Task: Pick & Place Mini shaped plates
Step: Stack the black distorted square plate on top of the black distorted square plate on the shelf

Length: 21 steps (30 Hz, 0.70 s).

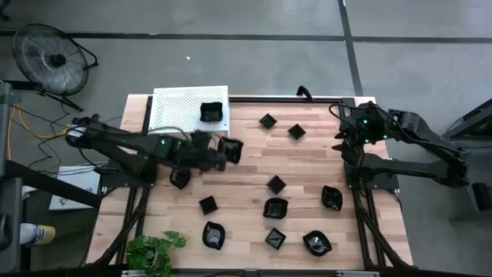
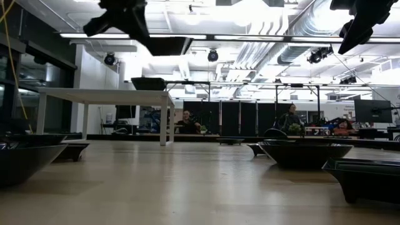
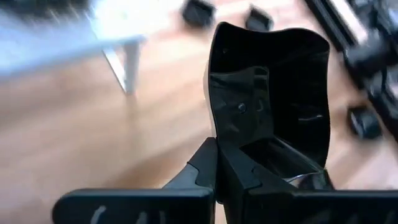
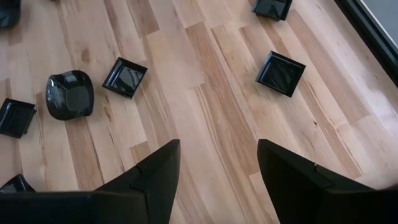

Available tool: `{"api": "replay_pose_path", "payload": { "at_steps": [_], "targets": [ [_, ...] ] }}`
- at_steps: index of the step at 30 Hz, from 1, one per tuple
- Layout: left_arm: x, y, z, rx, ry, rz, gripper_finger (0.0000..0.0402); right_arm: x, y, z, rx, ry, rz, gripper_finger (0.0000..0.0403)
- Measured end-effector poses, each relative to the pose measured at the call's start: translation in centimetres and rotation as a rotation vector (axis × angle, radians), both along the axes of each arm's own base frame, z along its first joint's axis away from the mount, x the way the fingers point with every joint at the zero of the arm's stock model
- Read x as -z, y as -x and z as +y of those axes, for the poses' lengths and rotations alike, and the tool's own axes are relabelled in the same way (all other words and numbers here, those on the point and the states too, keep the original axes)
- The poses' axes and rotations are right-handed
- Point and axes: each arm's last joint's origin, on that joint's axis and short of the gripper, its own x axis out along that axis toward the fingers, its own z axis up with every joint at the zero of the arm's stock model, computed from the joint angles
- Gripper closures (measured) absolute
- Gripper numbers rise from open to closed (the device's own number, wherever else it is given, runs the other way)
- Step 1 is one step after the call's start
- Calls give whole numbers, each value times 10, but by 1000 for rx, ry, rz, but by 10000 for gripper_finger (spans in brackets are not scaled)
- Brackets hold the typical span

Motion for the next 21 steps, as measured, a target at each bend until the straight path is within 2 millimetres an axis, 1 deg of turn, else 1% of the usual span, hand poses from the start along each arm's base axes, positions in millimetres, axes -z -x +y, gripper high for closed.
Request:
{"api": "replay_pose_path", "payload": {
  "at_steps": [6, 9, 16, 19, 21],
  "targets": [
    [-13, 10, 47, -83, -63, 7, 401, 0, 0, 0, 24, -14, -6, 194],
    [-16, 15, 67, -126, -72, 15, 402, 0, 0, -1, 32, -3, -3, 194],
    [-17, 23, 100, -203, -71, 43, 401, 0, 0, -1, 57, -17, -6, 194],
    [-16, 26, 108, -232, -64, 46, 401, 0, 0, -1, 63, -21, -7, 194],
    [-16, 26, 111, -243, -63, 46, 401, 0, 0, -1, 64, -21, -7, 194]
  ]
}}
